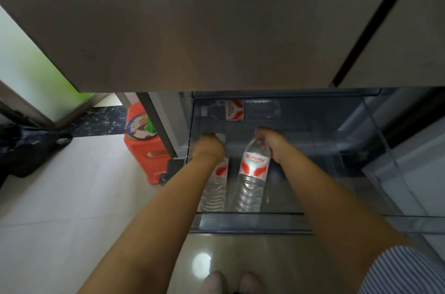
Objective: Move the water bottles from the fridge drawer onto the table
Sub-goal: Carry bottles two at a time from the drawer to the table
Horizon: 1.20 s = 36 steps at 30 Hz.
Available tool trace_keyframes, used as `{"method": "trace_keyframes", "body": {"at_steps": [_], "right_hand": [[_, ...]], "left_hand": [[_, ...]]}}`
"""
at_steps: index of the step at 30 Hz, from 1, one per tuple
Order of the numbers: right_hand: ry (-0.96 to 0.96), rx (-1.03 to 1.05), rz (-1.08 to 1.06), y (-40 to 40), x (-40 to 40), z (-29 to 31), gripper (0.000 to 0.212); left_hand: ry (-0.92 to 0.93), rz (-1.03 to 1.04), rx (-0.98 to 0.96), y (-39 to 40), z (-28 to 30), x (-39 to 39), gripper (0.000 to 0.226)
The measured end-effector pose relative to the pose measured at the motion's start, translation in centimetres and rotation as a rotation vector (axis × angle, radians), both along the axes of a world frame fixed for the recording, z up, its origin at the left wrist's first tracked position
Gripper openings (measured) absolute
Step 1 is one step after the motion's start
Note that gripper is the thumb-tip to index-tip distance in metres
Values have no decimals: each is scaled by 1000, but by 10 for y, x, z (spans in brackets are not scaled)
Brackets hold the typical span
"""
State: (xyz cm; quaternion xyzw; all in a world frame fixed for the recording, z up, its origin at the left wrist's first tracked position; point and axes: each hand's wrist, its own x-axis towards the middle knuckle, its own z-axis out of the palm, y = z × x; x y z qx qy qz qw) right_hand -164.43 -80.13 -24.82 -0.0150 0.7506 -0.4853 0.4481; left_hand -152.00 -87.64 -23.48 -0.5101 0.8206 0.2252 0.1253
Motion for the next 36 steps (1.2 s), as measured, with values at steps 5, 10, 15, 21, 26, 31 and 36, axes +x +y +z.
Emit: {"method": "trace_keyframes", "body": {"at_steps": [5, 10, 15, 21, 26, 31, 36], "right_hand": [[35, -28, -164, 38, -12, 8, 16], [216, -17, -199, 60, -6, 21, 17], [594, 17, -49, 75, 23, 51, 32], [934, -121, 135, 94, 75, 80, 12], [1166, -307, 209, 99, 95, 103, 19], [1435, -679, 233, 100, 113, 141, 29], [1619, -974, 405, 95, 162, 183, 25]], "left_hand": [[135, 122, 203, -5, -4, -7, 46], [280, 120, 264, -6, -2, -13, 44], [575, 134, 402, 3, 31, -7, 19], [679, -213, 237, 51, 70, 50, 32], [908, -71, -13, 77, 81, 98, 24], [1168, 73, -244, 113, 118, 126, 27], [1358, 232, -615, 143, 158, 175, 12]]}}
